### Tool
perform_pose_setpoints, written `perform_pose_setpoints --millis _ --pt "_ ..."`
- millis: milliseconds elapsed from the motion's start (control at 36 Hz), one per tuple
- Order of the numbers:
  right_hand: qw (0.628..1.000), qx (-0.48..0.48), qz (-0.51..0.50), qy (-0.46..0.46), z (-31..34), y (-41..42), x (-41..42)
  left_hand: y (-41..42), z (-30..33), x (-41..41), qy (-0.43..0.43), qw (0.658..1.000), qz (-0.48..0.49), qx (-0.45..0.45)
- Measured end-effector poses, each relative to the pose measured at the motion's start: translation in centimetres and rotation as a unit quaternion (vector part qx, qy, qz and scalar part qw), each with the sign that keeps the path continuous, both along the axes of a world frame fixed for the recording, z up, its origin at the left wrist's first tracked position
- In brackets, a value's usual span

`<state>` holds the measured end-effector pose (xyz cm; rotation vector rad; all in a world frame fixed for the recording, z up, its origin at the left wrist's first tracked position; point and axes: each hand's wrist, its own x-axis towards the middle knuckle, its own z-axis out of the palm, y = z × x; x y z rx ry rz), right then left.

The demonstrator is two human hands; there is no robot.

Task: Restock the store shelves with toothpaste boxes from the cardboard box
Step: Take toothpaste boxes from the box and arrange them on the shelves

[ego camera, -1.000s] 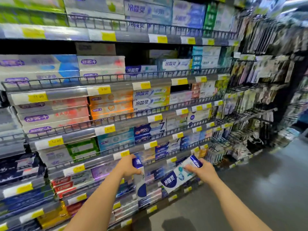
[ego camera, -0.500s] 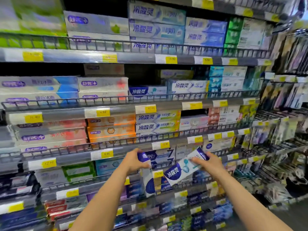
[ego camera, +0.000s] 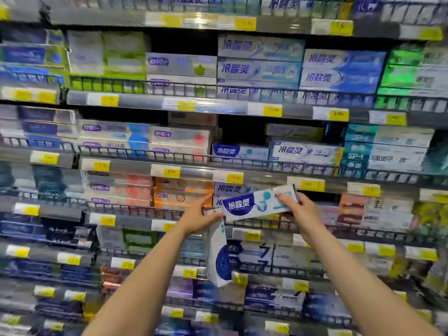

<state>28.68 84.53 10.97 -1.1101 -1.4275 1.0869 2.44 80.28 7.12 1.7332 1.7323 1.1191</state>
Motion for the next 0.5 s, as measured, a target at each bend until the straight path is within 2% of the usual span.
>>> perform_pose_setpoints --millis 83,250,500 --pt "0.999 0.028 0.021 0.042 2.1 0.3 -1.5 0.0 2.0 0.0 0.026 0.999 -0.017 -0.007" --pt "0.992 0.099 0.029 0.075 5.0 1.3 -3.9 0.5 5.3 -1.6 0.108 0.994 0.002 0.034" --pt "0.977 0.189 -0.016 0.098 9.1 3.0 -7.8 2.2 10.2 -5.4 0.107 0.988 -0.041 0.099"
